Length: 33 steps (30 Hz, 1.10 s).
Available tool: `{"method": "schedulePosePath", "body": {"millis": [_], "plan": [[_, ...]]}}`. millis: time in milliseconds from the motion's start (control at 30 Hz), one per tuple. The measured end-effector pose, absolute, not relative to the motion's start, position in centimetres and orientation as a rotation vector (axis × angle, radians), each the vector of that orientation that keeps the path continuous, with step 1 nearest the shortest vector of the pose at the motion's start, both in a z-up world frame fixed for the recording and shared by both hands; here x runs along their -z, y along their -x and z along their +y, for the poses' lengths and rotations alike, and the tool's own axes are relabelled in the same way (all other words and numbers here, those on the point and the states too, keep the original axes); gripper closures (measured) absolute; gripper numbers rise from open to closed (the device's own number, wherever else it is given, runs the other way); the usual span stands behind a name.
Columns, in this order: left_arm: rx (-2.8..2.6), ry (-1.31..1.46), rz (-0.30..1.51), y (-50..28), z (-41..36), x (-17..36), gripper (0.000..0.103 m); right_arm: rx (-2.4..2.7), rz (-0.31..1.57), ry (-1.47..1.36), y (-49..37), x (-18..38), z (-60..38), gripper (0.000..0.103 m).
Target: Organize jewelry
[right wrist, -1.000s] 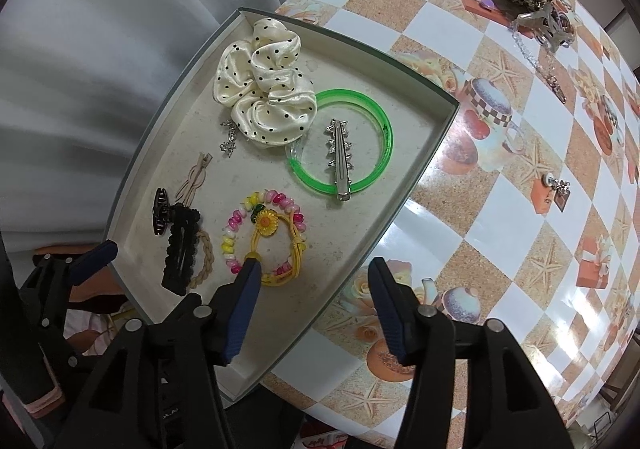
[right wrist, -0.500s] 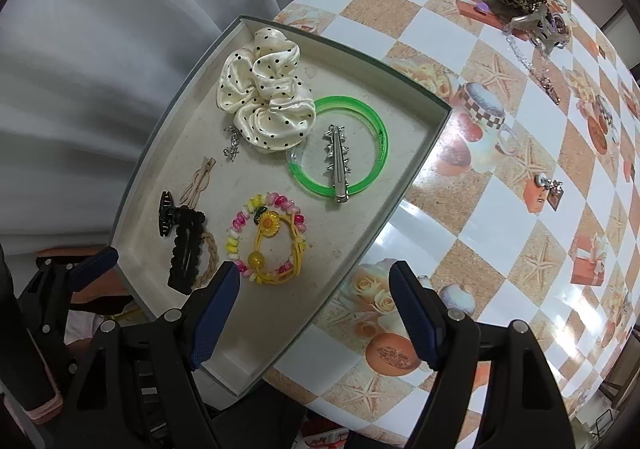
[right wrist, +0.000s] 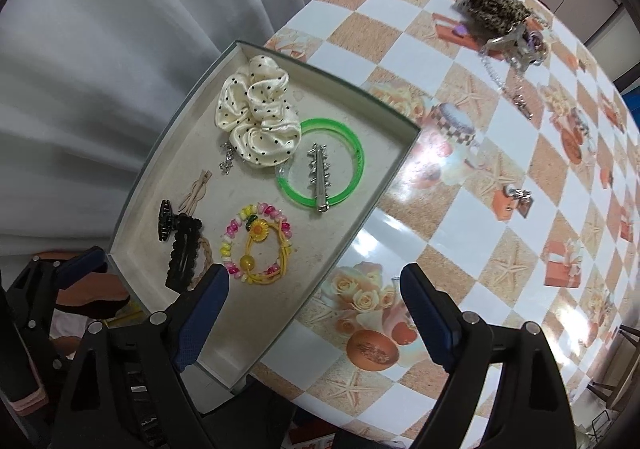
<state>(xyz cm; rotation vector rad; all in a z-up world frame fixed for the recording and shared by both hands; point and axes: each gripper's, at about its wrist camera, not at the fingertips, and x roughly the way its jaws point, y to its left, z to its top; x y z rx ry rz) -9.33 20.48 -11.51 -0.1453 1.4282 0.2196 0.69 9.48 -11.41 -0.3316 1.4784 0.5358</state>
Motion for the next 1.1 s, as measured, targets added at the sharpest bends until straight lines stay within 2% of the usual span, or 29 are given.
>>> {"method": "schedulePosePath", "body": {"millis": [633, 1100], "plan": [[-0.248, 0.155, 1.346, 7.8, 20.5, 3.6, 0.008, -0.504, 1.371, 0.290, -1.5, 3.2, 7.6, 0.014], [-0.266, 0.139, 1.310, 7.6, 20.2, 0.6, 0.008, -0.480, 1.316, 0.252, -1.9, -0.1, 6.2, 0.014]]}}
